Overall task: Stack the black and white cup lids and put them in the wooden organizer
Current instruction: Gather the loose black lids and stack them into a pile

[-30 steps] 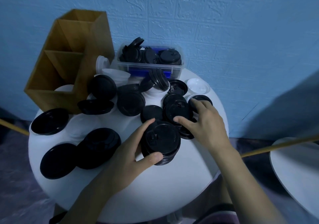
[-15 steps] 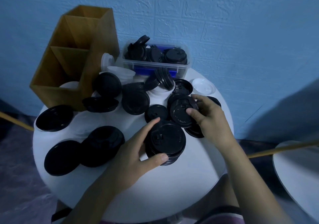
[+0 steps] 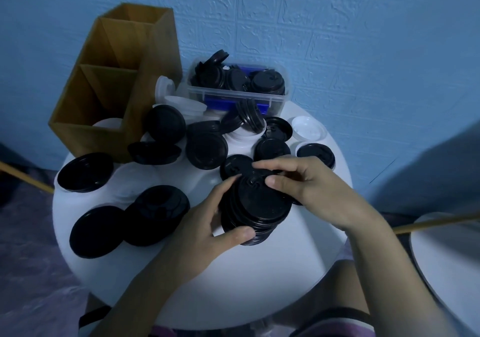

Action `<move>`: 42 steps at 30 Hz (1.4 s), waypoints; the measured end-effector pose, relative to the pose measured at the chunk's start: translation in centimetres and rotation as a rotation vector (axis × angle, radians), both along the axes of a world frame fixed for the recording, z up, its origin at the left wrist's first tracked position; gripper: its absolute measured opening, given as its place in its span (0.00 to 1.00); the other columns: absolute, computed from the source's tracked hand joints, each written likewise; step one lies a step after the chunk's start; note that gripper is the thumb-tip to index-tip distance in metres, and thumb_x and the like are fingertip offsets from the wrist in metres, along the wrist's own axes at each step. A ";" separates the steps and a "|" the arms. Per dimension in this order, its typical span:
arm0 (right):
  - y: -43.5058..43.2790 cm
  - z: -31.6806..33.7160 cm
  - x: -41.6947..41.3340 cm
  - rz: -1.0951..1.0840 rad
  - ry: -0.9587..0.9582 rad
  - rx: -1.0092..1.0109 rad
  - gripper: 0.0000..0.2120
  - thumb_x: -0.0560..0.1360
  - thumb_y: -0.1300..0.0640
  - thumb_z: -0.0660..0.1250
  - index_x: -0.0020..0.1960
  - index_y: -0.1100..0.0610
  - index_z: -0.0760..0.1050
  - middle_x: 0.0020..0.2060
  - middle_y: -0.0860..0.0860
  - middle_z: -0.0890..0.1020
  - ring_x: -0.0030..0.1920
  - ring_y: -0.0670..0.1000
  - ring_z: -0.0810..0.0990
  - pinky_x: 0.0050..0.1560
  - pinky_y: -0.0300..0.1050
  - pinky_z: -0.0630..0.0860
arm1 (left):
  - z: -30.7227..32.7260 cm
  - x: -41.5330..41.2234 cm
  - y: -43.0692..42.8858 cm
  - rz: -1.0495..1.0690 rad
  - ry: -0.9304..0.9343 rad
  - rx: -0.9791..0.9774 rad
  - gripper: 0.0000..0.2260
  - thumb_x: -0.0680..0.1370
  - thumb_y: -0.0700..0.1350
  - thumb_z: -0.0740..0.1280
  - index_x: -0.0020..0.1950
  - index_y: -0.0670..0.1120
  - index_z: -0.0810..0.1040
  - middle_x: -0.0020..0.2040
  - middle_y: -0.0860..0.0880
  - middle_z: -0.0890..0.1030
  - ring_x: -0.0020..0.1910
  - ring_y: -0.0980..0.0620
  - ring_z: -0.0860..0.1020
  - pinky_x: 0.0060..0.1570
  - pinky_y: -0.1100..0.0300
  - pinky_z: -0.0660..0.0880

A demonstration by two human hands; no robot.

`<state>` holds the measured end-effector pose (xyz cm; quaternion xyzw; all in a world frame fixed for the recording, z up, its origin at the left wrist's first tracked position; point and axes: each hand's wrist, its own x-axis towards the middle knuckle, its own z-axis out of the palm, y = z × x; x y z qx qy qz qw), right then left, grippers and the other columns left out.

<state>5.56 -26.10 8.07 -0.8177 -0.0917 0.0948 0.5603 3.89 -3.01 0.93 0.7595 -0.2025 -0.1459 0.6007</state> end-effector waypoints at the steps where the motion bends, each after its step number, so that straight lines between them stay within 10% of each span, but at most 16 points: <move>1: 0.5 -0.1 -0.2 -0.029 -0.037 -0.040 0.14 0.79 0.61 0.70 0.63 0.51 0.82 0.44 0.38 0.84 0.47 0.41 0.82 0.51 0.35 0.76 | 0.0 0.0 0.0 0.002 0.001 -0.001 0.35 0.73 0.46 0.75 0.77 0.59 0.65 0.70 0.55 0.77 0.71 0.54 0.74 0.71 0.47 0.69; 6: 1.7 -1.2 -1.7 -0.166 -0.245 -0.295 0.12 0.76 0.48 0.73 0.59 0.43 0.81 0.50 0.39 0.81 0.54 0.44 0.80 0.56 0.48 0.78 | -0.1 0.0 0.0 0.018 -0.010 0.001 0.33 0.72 0.48 0.75 0.74 0.60 0.68 0.68 0.56 0.79 0.69 0.55 0.76 0.70 0.47 0.70; 11: 2.2 -0.5 -3.8 -0.085 -0.220 -0.546 0.40 0.62 0.24 0.64 0.72 0.38 0.72 0.62 0.28 0.73 0.66 0.35 0.70 0.65 0.32 0.66 | -0.1 -0.1 0.0 0.018 -0.031 0.013 0.33 0.74 0.51 0.75 0.75 0.61 0.66 0.68 0.57 0.79 0.69 0.56 0.76 0.70 0.48 0.71; 21: 0.6 -0.5 -3.8 0.152 -0.013 -0.241 0.32 0.75 0.56 0.76 0.72 0.36 0.69 0.75 0.32 0.65 0.76 0.38 0.63 0.77 0.50 0.63 | -0.2 0.1 0.1 0.019 -0.052 0.036 0.38 0.72 0.53 0.74 0.79 0.58 0.62 0.73 0.55 0.73 0.73 0.54 0.72 0.71 0.49 0.70; 34: 1.3 -1.5 -3.6 -0.022 -0.101 -0.298 0.39 0.66 0.36 0.74 0.75 0.36 0.66 0.69 0.34 0.74 0.70 0.36 0.70 0.73 0.47 0.69 | 0.4 0.0 0.0 0.026 -0.062 0.063 0.38 0.74 0.42 0.77 0.78 0.59 0.64 0.69 0.59 0.76 0.70 0.61 0.73 0.68 0.59 0.72; 42: 0.7 -0.7 -2.8 0.103 -0.006 -0.308 0.37 0.72 0.52 0.79 0.76 0.38 0.67 0.73 0.31 0.68 0.73 0.31 0.63 0.77 0.42 0.61 | 0.5 0.1 0.0 -0.007 -0.015 0.021 0.36 0.73 0.38 0.77 0.76 0.58 0.67 0.68 0.56 0.78 0.70 0.56 0.75 0.68 0.53 0.73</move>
